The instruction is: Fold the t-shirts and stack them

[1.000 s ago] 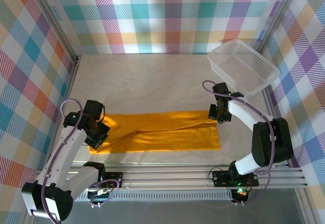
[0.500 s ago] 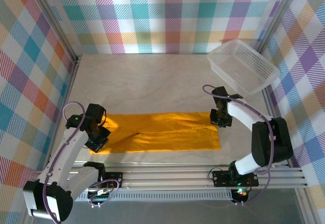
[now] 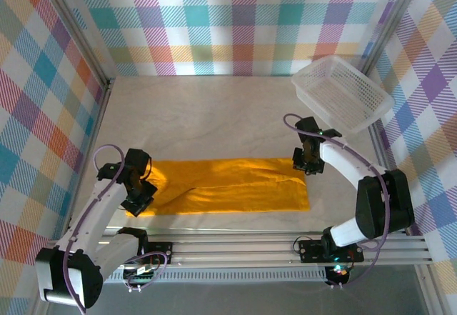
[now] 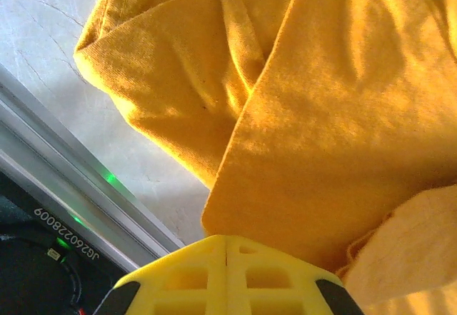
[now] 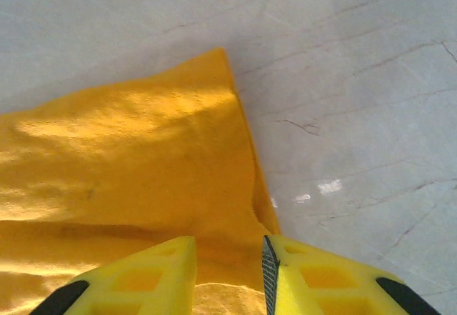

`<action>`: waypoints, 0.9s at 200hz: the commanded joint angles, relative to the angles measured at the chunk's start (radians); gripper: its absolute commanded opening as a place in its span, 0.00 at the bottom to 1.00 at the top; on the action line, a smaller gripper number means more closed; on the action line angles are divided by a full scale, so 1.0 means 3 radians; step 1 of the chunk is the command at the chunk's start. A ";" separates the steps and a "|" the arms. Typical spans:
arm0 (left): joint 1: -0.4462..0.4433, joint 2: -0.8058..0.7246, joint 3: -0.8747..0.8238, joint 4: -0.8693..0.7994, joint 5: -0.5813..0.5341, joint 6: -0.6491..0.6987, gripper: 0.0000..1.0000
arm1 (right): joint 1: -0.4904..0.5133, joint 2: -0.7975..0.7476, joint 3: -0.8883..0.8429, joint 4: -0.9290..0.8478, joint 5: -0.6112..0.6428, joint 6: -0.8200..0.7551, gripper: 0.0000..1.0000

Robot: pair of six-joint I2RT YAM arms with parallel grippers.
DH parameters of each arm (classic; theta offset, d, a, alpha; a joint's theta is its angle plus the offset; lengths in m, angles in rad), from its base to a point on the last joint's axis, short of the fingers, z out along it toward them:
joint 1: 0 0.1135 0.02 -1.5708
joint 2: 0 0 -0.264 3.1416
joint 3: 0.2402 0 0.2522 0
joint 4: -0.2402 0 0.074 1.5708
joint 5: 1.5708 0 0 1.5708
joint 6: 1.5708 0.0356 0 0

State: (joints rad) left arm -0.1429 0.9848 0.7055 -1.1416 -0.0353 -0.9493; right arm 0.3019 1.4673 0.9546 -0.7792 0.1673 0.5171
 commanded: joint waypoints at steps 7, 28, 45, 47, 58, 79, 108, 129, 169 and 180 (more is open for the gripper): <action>-0.0016 0.0113 -0.0133 0.0036 -0.0029 0.0086 0.00 | 0.0080 0.0062 0.0085 0.0006 -0.0039 -0.0023 0.31; -0.0025 0.0146 -0.0143 0.0092 -0.0083 0.0070 0.00 | 0.0082 0.0115 0.0075 0.0048 -0.0095 -0.0036 0.31; -0.0030 0.0194 -0.0163 0.0115 -0.0125 0.0017 0.00 | 0.0085 0.0174 0.0075 0.0046 -0.0115 -0.0026 0.31; -0.0030 0.0203 -0.0166 0.0118 -0.0127 0.0013 0.00 | 0.0083 0.0179 0.0075 0.0046 -0.0118 -0.0024 0.31; -0.0031 0.0261 -0.0171 0.0124 -0.0122 -0.0026 0.12 | 0.0083 0.0191 0.0083 0.0049 -0.0135 -0.0016 0.31; -0.0035 0.0330 -0.0023 0.0091 -0.0127 -0.0057 0.46 | 0.0112 0.0176 0.0113 0.0095 -0.0195 -0.0069 0.31; -0.0035 0.0450 0.0344 0.0342 -0.0036 0.0056 0.52 | 0.0232 0.0241 0.0173 0.0247 -0.0382 -0.0200 0.28; -0.0036 0.0799 0.0443 0.0817 0.0284 0.0215 0.50 | 0.0245 0.0396 0.0215 0.0380 -0.0562 -0.0215 0.24; -0.0015 0.1661 0.0684 0.0916 0.0175 0.0383 0.43 | 0.0116 0.1102 0.0650 0.0074 -0.0435 -0.0106 0.21; 0.0015 0.1902 0.0752 0.0943 0.0157 0.0404 0.42 | 0.0074 0.1295 0.0812 -0.0051 -0.0389 -0.0108 0.21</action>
State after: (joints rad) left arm -0.1482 1.4467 0.8864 -0.8783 0.0254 -0.8700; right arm 0.3573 1.7584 1.1191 -0.7078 0.0406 0.4801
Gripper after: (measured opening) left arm 0.433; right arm 0.214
